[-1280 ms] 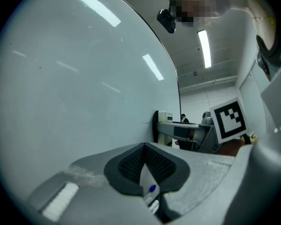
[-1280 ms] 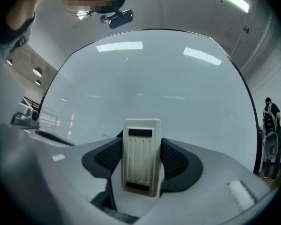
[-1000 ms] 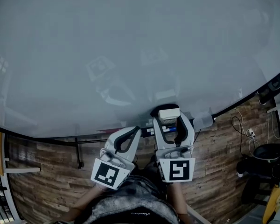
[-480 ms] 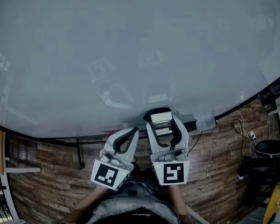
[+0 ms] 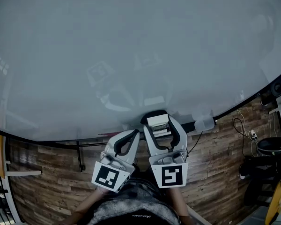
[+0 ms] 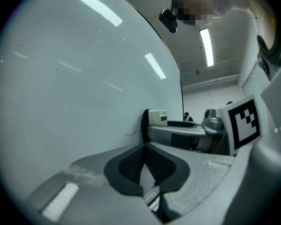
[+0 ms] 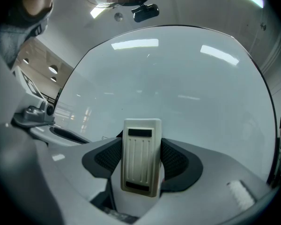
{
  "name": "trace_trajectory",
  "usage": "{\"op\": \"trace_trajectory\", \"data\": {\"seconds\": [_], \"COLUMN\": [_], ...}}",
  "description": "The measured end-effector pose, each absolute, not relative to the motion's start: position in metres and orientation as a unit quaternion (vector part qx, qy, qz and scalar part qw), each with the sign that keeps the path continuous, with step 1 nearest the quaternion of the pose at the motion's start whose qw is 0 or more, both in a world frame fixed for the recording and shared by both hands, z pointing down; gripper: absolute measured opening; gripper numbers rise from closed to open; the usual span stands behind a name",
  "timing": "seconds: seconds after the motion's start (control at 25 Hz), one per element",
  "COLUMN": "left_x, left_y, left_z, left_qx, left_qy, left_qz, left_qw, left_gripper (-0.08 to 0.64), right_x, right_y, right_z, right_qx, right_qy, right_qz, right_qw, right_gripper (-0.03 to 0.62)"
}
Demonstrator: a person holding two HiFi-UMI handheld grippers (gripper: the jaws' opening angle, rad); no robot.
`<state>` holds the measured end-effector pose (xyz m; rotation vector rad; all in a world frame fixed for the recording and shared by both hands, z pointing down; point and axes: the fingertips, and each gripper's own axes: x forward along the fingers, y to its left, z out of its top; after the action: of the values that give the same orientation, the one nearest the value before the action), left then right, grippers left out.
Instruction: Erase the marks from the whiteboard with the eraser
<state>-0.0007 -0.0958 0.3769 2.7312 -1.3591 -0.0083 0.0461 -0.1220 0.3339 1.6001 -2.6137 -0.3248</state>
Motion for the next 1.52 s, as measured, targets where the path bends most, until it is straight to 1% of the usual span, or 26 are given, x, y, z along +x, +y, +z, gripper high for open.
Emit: {"op": "trace_trajectory", "data": {"seconds": [0.24,0.4,0.56,0.68,0.8,1.0,1.24,1.44,1.52], "left_x": [-0.012,0.003,-0.014,0.013,0.030,-0.001,0.006,-0.003,-0.004], "left_y": [-0.097,-0.102,-0.101,-0.109,-0.113,-0.111,-0.107,-0.105,-0.103], "left_z": [0.380,0.377,0.387,0.381,0.383,0.391,0.387,0.389,0.388], "left_qx": [0.898,0.900,0.900,0.903,0.902,0.903,0.902,0.905,0.903], "left_qy": [-0.438,-0.433,-0.431,-0.425,-0.425,-0.424,-0.426,-0.422,-0.425], "left_qz": [-0.002,-0.004,-0.009,-0.002,0.000,0.002,-0.004,-0.003,-0.004], "left_qw": [0.047,0.051,0.068,0.060,0.070,0.065,0.076,0.058,0.063], "left_gripper": [0.003,0.004,0.003,0.004,0.005,0.005,0.003,0.003,0.003], "right_x": [0.054,0.079,0.076,0.115,0.146,0.134,0.144,0.133,0.133], "right_y": [-0.124,-0.130,-0.131,-0.140,-0.146,-0.147,-0.144,-0.144,-0.144], "right_z": [0.335,0.330,0.336,0.332,0.334,0.339,0.337,0.336,0.334], "right_qx": [0.540,0.550,0.564,0.575,0.591,0.607,0.618,0.620,0.622], "right_qy": [-0.836,-0.831,-0.823,-0.816,-0.804,-0.793,-0.784,-0.783,-0.782], "right_qz": [-0.093,-0.087,-0.073,-0.065,-0.062,-0.059,-0.051,-0.045,-0.047], "right_qw": [0.023,0.012,-0.004,-0.013,-0.008,-0.005,-0.006,-0.014,-0.015], "right_gripper": [0.261,0.261,0.261,0.261,0.261,0.261,0.259,0.259,0.259]}}
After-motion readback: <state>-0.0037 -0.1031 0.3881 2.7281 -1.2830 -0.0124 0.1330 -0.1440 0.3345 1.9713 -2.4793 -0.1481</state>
